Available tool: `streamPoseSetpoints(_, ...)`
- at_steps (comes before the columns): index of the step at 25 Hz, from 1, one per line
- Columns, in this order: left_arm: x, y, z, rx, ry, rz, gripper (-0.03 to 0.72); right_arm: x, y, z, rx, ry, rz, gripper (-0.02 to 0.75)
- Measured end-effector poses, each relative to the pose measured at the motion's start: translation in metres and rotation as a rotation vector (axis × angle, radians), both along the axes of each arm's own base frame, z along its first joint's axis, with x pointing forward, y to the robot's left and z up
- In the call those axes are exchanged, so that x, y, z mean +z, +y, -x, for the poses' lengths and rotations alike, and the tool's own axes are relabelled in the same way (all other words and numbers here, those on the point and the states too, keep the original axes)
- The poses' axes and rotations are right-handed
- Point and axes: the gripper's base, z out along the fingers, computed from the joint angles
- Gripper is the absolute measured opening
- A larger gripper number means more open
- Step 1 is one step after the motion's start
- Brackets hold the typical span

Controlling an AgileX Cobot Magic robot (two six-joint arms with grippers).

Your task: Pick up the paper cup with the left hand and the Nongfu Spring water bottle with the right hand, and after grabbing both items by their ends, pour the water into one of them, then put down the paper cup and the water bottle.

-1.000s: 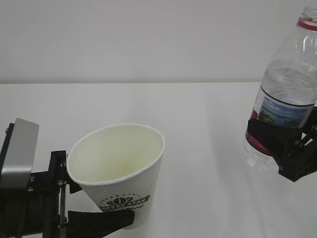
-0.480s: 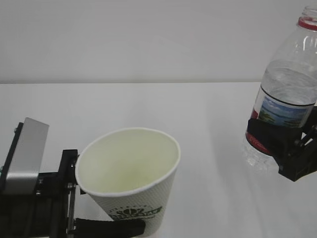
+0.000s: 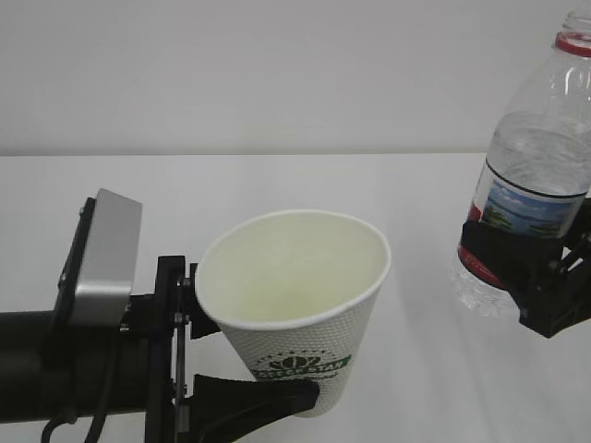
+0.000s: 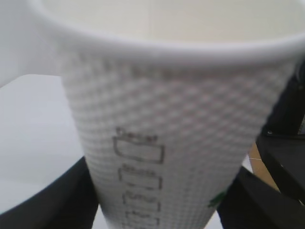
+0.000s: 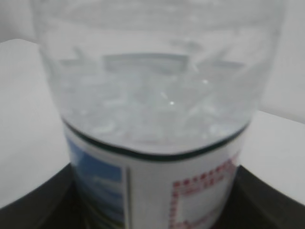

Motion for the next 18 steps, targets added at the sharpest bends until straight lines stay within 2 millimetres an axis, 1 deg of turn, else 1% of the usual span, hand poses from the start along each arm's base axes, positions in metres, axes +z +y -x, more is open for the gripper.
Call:
streamPoseSetpoints(3,-0.004,-0.003,-0.004,0.000,0.029,-0.014,0.512,0.000,0.000,0.000,0.000,0.000,0.000,0.512)
streamPoseSetpoints(8,-0.014,-0.005,-0.004,-0.020,0.058,-0.045,0.512,0.000,0.000,0.000,0.003,0.000,0.003,0.512)
streamPoseSetpoints(16,-0.015,-0.005,-0.004,-0.032,0.057,-0.048,0.511,0.001,0.002,0.000,0.025,-0.009,0.020,0.512)
streamPoseSetpoints(18,-0.015,-0.005,-0.004,-0.032,0.058,-0.048,0.511,0.004,0.002,-0.002,0.032,-0.019,0.023,0.512)
